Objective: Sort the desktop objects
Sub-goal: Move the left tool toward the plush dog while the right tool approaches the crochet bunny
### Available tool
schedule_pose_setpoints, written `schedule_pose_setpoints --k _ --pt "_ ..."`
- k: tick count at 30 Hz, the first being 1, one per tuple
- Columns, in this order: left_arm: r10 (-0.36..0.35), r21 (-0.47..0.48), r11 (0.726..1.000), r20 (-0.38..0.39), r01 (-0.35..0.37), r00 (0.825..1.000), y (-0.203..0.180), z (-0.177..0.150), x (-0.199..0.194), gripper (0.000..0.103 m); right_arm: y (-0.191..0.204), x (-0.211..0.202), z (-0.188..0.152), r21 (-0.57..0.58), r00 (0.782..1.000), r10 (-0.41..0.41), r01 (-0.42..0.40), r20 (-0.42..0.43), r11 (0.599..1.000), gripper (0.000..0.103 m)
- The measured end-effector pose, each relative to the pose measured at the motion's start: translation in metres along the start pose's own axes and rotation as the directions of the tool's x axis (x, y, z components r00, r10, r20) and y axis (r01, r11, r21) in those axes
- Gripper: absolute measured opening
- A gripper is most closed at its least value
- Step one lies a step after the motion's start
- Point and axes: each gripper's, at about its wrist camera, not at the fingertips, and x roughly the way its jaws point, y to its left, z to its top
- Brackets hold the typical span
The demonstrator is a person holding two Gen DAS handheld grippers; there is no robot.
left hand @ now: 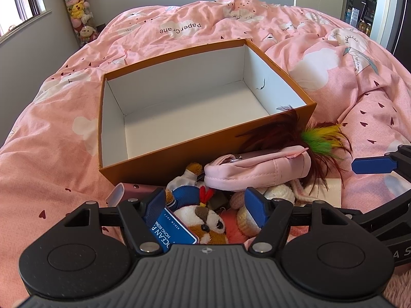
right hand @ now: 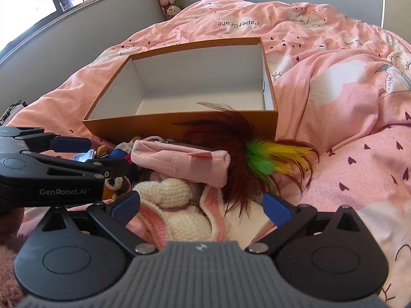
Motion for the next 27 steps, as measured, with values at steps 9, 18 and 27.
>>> schedule_pose_setpoints --k 9,18,27 --pt "-0.029 0.009 1.0 0.013 0.029 1.0 -0.004 0.001 -0.004 0.08 0.002 -0.002 0.001 -0.026 1.0 0.002 -0.002 -0.003 1.0 0.102" --pt "-0.112 0.003 0.994 -0.011 0.112 0.994 0.009 0.007 -0.003 0.055 -0.019 -0.003 0.016 -0.024 0.999 -0.032 0.032 -0.001 0.999 0.074" --pt "-0.133 0.122 0.982 -0.088 0.143 0.987 0.023 0.013 -0.004 0.043 0.0 0.008 0.028 -0.227 0.995 0.079 -0.089 -0.053 0.97 0.067"
